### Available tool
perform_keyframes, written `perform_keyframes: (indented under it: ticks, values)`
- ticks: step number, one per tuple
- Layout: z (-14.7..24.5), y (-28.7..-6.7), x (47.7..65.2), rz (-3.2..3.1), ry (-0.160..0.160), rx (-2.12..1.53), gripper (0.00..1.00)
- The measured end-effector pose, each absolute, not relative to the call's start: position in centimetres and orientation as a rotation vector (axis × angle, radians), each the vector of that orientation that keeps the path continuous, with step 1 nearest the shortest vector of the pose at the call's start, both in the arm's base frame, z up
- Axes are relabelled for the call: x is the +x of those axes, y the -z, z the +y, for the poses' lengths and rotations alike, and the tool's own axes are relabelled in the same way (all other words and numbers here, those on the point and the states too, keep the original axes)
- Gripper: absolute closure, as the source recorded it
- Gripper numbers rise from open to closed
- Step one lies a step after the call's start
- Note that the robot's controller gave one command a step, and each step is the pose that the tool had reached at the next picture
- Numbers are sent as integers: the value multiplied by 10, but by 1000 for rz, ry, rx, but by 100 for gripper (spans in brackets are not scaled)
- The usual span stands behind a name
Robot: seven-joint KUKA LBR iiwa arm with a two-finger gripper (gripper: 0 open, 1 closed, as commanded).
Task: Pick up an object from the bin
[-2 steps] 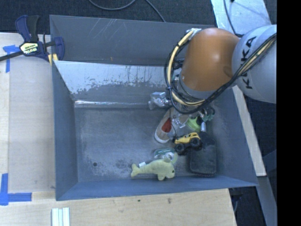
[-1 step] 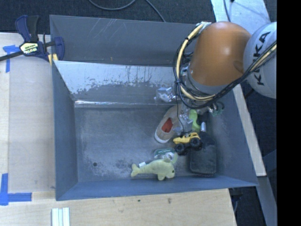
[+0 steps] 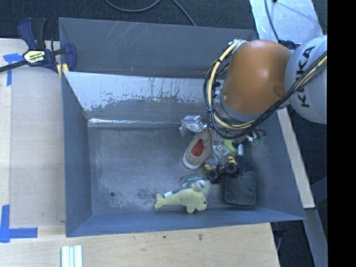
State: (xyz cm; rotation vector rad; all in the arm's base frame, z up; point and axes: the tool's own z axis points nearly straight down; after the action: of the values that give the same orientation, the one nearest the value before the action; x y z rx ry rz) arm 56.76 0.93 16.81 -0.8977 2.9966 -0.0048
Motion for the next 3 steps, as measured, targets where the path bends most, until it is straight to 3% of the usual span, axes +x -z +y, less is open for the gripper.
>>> perform_keyframes:
  ticks: [1,3]
  values:
    - [11,-154,569,3041,2,-731,0]
    - [3,-145,574,2873,7,-1230,0]
